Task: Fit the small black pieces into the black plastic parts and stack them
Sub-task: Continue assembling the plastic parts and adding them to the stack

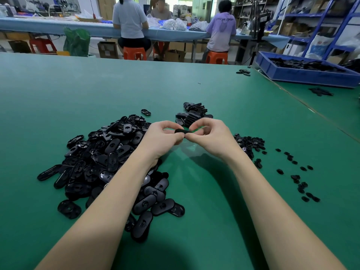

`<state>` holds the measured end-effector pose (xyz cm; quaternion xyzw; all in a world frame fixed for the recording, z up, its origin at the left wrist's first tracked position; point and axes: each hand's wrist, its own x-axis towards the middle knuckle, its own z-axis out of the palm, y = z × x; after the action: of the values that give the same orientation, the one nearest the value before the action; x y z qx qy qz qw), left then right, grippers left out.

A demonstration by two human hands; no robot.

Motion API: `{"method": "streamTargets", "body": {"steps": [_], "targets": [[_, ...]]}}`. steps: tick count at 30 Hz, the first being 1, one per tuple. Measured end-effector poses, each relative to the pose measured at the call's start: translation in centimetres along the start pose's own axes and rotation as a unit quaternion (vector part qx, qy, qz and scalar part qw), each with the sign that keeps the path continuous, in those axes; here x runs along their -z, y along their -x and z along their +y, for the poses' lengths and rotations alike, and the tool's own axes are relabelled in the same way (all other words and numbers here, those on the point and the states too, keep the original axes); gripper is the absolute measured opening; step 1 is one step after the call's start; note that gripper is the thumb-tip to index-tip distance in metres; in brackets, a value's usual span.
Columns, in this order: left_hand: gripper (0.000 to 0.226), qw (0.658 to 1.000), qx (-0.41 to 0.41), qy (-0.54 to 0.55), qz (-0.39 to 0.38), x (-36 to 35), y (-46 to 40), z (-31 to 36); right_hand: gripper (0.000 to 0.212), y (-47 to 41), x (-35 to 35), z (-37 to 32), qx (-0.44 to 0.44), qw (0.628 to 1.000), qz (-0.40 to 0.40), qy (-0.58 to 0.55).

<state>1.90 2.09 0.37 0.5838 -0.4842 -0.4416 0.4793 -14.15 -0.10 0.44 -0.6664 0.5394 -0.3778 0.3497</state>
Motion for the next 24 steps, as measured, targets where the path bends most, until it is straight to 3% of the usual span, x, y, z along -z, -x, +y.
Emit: {"method": "streamTargets", "body": {"steps": [5,13,19,24], "targets": [[0.014,0.998,0.016,0.059,0.007,0.1,-0.3,0.1,0.017,-0.2,0.2,0.3,0.077,0.991,0.025,0.108],[0.006,0.998,0.017,0.062,0.016,0.6,-0.8,0.4,0.016,-3.9,1.2,-0.1,-0.032,0.974,0.162,0.156],[0.003,1.000,0.005,0.025,-0.003,1.0,-0.8,0.9,0.023,-7.7,0.6,-0.5,-0.098,0.965,0.135,0.201],[0.006,0.999,-0.001,0.041,-0.001,1.7,-0.9,1.1,0.018,-7.4,0.7,-0.7,-0.081,0.967,0.138,0.198]]}}
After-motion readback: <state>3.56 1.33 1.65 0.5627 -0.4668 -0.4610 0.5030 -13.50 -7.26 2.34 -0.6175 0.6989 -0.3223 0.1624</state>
